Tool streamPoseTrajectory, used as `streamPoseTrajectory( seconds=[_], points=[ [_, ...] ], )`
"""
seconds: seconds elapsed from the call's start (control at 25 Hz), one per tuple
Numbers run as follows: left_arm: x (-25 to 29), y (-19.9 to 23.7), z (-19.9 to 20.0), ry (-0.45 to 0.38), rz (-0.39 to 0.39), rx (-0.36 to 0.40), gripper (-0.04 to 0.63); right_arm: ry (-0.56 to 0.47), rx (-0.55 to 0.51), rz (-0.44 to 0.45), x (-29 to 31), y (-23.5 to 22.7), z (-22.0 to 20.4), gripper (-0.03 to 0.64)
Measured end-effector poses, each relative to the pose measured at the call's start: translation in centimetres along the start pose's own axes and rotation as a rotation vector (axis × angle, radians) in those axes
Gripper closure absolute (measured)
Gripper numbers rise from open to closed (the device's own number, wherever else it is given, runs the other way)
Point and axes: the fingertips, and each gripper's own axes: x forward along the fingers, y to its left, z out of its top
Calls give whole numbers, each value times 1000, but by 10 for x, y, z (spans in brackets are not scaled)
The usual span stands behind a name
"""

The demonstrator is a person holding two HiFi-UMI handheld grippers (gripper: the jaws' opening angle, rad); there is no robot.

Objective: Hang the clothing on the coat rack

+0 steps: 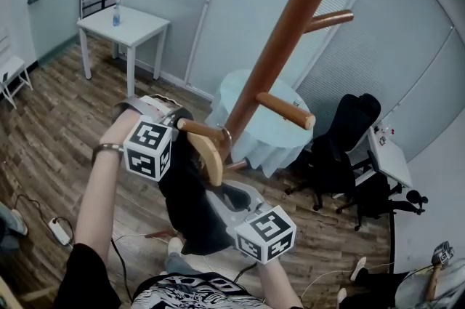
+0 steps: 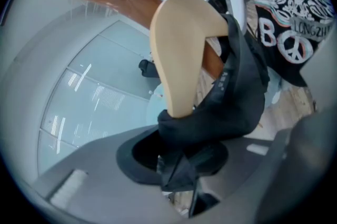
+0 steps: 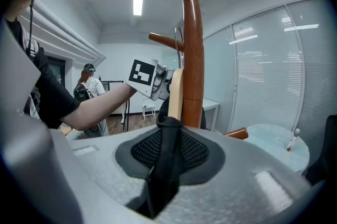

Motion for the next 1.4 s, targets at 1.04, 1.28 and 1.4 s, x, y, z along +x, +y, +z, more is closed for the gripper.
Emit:
streamPoseTrajectory(
  seconds=[1.04,1.28,1.4],
  points=[
    [22,-9,-10,36,28,-23,492,-13,-94,-31,7,-18,-7,505],
    [21,-13,-11,51,47,-50,421,-20,-106,-11,3,-14,-9,479],
    [19,-26,-16,71,27,-83,393,-33,-128,-5,1,-9,-11,479]
  ],
)
